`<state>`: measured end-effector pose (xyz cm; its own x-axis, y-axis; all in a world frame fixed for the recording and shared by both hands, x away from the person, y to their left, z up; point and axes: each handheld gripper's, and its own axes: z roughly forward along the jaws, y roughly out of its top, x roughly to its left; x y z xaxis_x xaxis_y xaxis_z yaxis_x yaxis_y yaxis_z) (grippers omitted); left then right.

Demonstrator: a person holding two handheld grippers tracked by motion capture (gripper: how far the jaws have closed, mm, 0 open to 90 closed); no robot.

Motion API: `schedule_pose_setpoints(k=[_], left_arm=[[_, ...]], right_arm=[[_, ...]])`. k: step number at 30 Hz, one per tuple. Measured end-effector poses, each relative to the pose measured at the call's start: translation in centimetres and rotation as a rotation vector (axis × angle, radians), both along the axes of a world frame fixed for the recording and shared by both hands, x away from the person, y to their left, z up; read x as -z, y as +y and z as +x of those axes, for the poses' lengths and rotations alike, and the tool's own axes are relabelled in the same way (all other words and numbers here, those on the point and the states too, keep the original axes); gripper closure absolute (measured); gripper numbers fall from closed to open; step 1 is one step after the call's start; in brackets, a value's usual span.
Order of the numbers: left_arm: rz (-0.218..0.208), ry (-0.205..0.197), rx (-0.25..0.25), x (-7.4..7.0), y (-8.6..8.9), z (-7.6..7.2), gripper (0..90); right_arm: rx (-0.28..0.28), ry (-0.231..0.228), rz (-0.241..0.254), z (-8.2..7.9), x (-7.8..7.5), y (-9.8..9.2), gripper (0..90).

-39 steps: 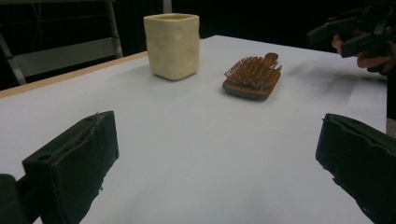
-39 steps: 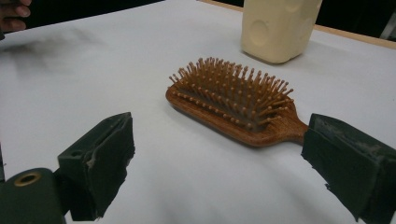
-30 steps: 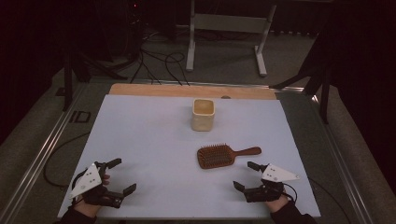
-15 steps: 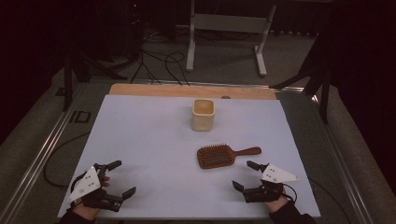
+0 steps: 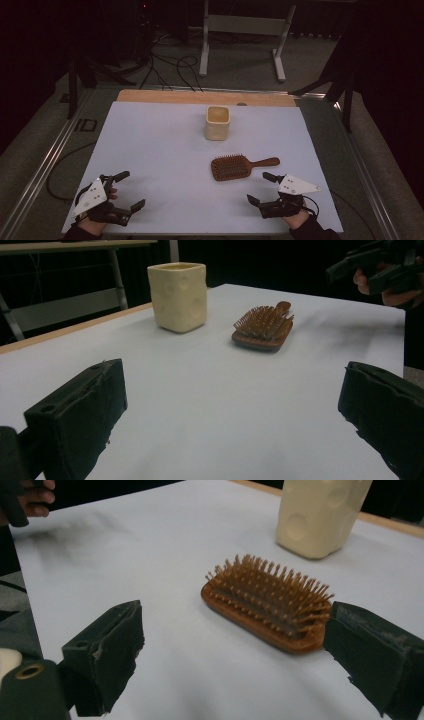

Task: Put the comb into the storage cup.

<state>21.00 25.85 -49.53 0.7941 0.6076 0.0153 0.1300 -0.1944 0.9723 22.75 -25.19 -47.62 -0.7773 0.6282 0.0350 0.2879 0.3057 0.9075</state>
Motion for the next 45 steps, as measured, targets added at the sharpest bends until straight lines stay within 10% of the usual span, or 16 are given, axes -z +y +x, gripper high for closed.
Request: schedule_pose_setpoints(k=[23,45], left_arm=[[0.0,0.001,0.004,0.0,-0.1,0.0,0.0],[0.0,0.002,-0.001,0.0,-0.1,0.0,0.0]], right_arm=[[0.009,-0.085,-0.035,0.9,-5.7,-0.3,8.9],[0.038,-0.1,-0.052,3.9,-8.0,-0.8,9.2]])
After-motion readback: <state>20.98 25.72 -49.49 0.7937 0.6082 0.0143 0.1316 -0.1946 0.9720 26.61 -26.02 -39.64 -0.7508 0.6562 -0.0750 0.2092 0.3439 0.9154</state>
